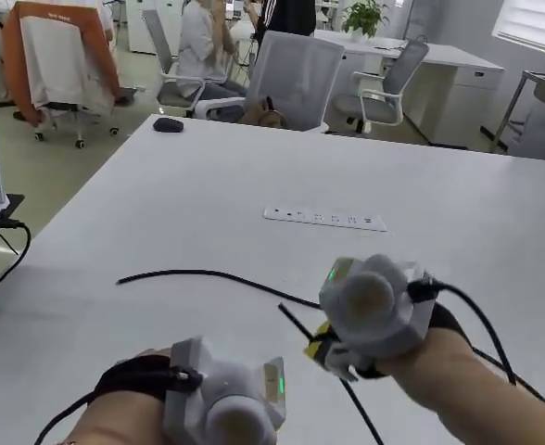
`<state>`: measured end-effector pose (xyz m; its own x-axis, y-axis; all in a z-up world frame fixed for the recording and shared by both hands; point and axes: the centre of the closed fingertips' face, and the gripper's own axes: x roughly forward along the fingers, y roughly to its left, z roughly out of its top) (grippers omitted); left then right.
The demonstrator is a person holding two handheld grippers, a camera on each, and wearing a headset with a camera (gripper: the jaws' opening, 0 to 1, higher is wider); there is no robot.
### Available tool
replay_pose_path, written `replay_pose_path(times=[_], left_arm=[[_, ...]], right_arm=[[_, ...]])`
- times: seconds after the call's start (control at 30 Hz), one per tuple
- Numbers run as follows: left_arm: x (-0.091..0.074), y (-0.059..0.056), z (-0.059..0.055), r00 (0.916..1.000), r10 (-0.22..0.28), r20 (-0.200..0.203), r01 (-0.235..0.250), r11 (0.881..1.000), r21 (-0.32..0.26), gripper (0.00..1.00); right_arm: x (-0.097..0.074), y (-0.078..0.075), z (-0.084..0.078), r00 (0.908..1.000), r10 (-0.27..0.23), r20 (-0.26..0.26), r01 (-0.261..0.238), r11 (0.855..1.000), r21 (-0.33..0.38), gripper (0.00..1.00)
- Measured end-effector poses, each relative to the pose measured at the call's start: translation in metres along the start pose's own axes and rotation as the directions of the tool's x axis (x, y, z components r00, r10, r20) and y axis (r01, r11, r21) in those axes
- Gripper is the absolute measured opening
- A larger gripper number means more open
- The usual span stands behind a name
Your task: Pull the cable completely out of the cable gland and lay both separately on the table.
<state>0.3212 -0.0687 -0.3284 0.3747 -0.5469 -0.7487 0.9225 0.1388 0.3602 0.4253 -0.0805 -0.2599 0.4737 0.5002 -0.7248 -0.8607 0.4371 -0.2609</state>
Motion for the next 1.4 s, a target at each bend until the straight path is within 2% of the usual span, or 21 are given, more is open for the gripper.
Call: replay_pose_path(times=[0.07,0.1,0.17,0.23,0.3,0.4,0.47,0.6,0.67,0.7,0.73,0.77,0.8,0.93,1.0,1.1,1.13,1.17,1.23,1.33,1.4], left_arm=[[0.0,0.0,-0.001,1.0,-0.003,-0.003,0.003,1.0,0.0,0.15],[0.0,-0.001,-0.002,1.0,-0.005,-0.006,0.005,1.0,-0.001,0.15],[0.0,-0.001,-0.004,0.9999,-0.009,-0.013,0.009,1.0,-0.002,0.15],[0.001,-0.004,-0.005,0.9996,-0.019,-0.02,0.019,1.0,-0.002,0.15],[0.001,-0.005,-0.007,0.9993,-0.029,-0.026,0.029,1.0,-0.003,0.15],[0.003,-0.004,-0.01,0.9989,-0.033,-0.034,0.033,0.999,-0.01,0.15],[0.004,-0.003,-0.013,0.9987,-0.036,-0.037,0.036,0.999,-0.019,0.15],[0.005,-0.006,-0.017,0.9974,-0.054,-0.048,0.052,0.998,-0.029,0.15],[0.005,-0.006,-0.019,0.9969,-0.057,-0.055,0.056,0.998,-0.036,0.15],[0.005,-0.006,-0.02,0.9968,-0.057,-0.056,0.055,0.998,-0.039,0.15],[0.005,-0.004,-0.021,0.9969,-0.055,-0.057,0.052,0.997,-0.049,0.15],[0.005,-0.003,-0.021,0.997,-0.053,-0.057,0.05,0.997,-0.056,0.15],[0.005,-0.002,-0.021,0.9971,-0.052,-0.056,0.048,0.997,-0.063,0.15],[0.007,0.002,-0.021,0.9977,-0.044,-0.052,0.04,0.996,-0.08,0.15],[0.005,0.007,-0.018,0.9982,-0.032,-0.05,0.027,0.995,-0.091,0.15],[0.0,0.013,-0.006,0.9993,-0.037,-0.002,0.037,0.992,-0.124,0.15],[0.0,0.014,-0.005,0.9992,-0.041,-0.004,0.04,0.993,-0.115,0.15],[0.0,0.017,-0.005,0.9989,-0.045,-0.017,0.044,0.997,-0.063,0.15],[0.0,0.02,-0.008,0.9977,-0.055,-0.038,0.055,0.998,-0.003,0.15],[0.004,0.024,-0.013,0.9961,-0.076,-0.045,0.076,0.997,-0.006,0.15],[0.008,0.026,-0.018,0.9937,-0.103,-0.044,0.102,0.995,-0.021,0.15]], right_arm=[[0.001,-0.023,0.02,0.9984,-0.018,0.054,0.017,1.0,0.026,0.04],[0.002,-0.048,0.039,0.9916,-0.046,0.121,0.036,0.996,0.081,0.04],[0.003,-0.075,0.054,0.9812,-0.076,0.177,0.054,0.99,0.127,0.04],[0.006,-0.106,0.061,0.9704,-0.118,0.211,0.074,0.976,0.207,0.04],[0.015,-0.132,0.055,0.9675,-0.137,0.213,0.075,0.957,0.279,0.04],[0.03,-0.154,0.032,0.9712,-0.151,0.185,0.066,0.914,0.4,0.04],[0.042,-0.171,0.006,0.9748,-0.171,0.143,0.084,0.876,0.474,0.05],[0.052,-0.197,-0.052,0.9771,-0.201,0.069,0.11,0.754,0.647,0.06],[0.051,-0.202,-0.079,0.9775,-0.211,0.008,0.156,0.747,0.646,0.07],[0.049,-0.202,-0.09,0.9777,-0.207,-0.032,0.18,0.746,0.641,0.09],[0.047,-0.199,-0.104,0.979,-0.191,-0.072,0.194,0.76,0.62,0.11],[0.046,-0.198,-0.111,0.9776,-0.191,-0.088,0.204,0.761,0.616,0.13],[0.045,-0.198,-0.114,0.9771,-0.195,-0.086,0.206,0.765,0.61,0.14],[0.033,-0.184,-0.13,0.9783,-0.174,-0.112,0.207,0.809,0.55,0.16],[0.024,-0.17,-0.132,0.9824,-0.158,-0.099,0.187,0.84,0.51,0.16],[0.006,-0.141,-0.135,0.9872,-0.133,-0.088,0.158,0.889,0.429,0.17],[0.003,-0.138,-0.136,0.9877,-0.131,-0.086,0.155,0.894,0.42,0.17],[-0.008,-0.121,-0.135,0.9905,-0.116,-0.074,0.135,0.914,0.383,0.18],[-0.021,-0.104,-0.135,0.9911,-0.113,-0.071,0.131,0.926,0.355,0.2],[-0.05,-0.078,-0.134,0.9884,-0.13,-0.078,0.146,0.957,0.252,0.21],[-0.069,-0.061,-0.131,0.9898,-0.131,-0.056,0.141,0.956,0.256,0.21]])
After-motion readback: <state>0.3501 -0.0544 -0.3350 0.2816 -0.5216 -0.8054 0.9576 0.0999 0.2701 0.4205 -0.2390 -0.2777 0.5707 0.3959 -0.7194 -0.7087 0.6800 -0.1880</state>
